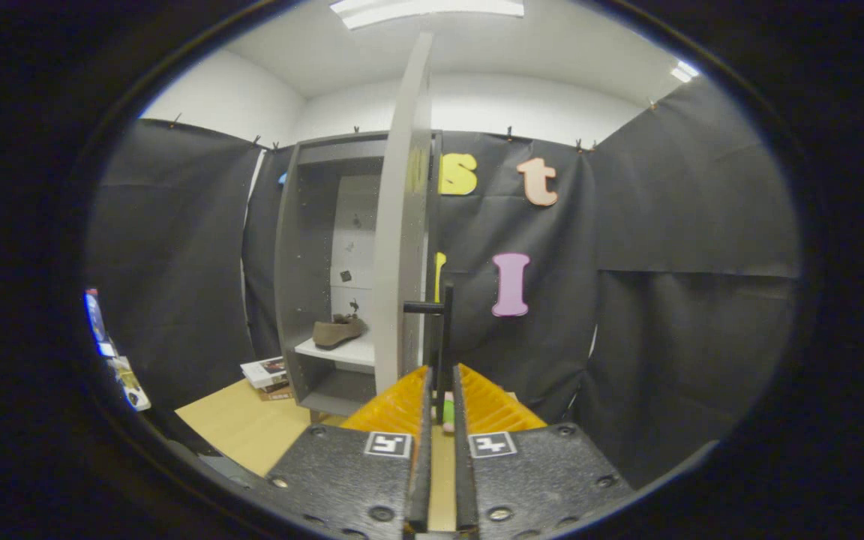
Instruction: Open the shoe cabinet door, grab the shoes and put them into the shoe cabinet, then close the shoe cabinet door.
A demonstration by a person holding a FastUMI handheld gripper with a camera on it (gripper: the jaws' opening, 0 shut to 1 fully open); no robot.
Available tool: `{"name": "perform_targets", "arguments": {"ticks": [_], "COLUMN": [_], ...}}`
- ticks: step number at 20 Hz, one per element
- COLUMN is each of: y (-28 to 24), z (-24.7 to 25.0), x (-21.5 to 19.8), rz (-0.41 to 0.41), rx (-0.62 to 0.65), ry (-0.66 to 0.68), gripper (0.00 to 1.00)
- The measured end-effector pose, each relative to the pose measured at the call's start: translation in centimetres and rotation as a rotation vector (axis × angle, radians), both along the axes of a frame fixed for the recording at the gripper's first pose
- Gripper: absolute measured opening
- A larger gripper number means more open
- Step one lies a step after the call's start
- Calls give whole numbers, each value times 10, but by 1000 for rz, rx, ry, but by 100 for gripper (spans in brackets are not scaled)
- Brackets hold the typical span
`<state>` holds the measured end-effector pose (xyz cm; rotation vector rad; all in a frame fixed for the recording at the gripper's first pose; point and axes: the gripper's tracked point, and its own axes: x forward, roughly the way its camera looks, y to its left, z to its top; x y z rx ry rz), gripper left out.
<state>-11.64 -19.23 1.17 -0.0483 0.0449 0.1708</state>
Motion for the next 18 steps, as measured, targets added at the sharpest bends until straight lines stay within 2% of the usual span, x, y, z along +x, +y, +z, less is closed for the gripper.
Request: {"name": "perform_targets", "arguments": {"ticks": [1, 3, 4, 7, 9, 10, 15, 18], "y": [8, 19, 31, 81, 95, 112, 167, 202], "z": [-1, -8, -11, -36, -55, -66, -127, -185], "x": [-17, -31, -38, -46, -49, -45, -12, 13], "rz": [-10, -39, -40, 28, 53, 82, 113, 152], "rx": [1, 5, 24, 72, 98, 105, 134, 136], "ry": [-25, -67, -77, -69, -36, -19, 71, 133], "gripper": [50, 100, 98, 98, 99, 99, 99, 99]}}
